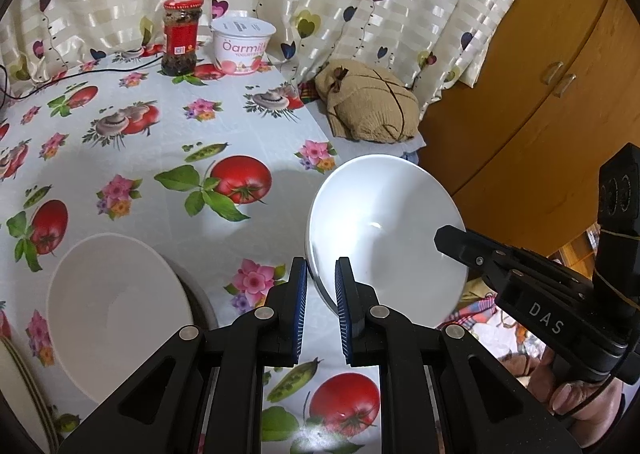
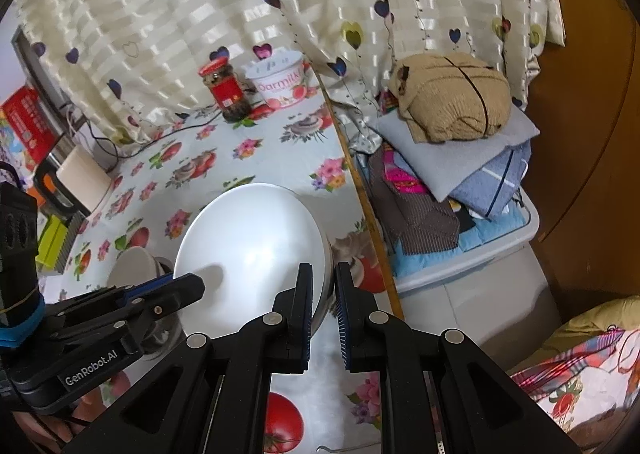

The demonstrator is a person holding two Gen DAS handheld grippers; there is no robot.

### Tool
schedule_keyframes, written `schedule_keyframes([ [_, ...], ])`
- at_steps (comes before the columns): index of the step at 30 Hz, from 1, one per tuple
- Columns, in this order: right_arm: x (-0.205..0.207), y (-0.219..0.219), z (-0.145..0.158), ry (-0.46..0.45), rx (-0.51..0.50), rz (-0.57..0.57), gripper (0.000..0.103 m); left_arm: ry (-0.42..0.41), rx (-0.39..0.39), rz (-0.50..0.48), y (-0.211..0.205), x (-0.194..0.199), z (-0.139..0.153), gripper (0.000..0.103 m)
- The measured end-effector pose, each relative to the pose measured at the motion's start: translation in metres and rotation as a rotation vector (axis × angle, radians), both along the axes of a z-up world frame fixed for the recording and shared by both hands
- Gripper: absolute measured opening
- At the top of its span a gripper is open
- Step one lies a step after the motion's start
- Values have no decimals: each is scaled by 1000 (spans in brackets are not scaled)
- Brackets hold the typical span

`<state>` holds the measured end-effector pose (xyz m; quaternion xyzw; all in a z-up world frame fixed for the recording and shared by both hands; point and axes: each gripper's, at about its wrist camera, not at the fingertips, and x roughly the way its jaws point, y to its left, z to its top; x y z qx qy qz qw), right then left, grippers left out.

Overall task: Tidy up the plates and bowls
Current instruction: 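Carry the white bowl with the right gripper over the steel bowl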

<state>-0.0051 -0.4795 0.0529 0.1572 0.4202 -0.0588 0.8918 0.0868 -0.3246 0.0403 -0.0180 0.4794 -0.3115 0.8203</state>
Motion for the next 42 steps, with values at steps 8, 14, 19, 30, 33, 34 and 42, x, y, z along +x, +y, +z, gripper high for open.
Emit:
schedule_keyframes([
  [8, 4, 16, 14, -20, -21, 30, 12, -20, -11, 33, 17, 0, 13, 15],
  [14, 10, 32, 23, -34, -32, 62, 12, -38, -16, 68, 35, 2, 22, 15],
  [19, 15, 46, 26, -38, -36, 90, 12, -44, -19, 94, 50, 1, 25, 15],
  [30, 26, 79, 36, -50, -53, 154, 12, -52, -21, 152, 85, 0, 30, 15],
  [33, 28, 89, 37, -52, -56, 172, 12, -55, -23, 170, 95, -2, 31, 15],
  [34, 29, 92, 37, -52, -56, 178, 12, -56, -23, 176, 99, -2, 31, 15],
  [42, 35, 114, 34, -45, -53, 224, 12, -57, -18, 218, 121, -4, 30, 15],
])
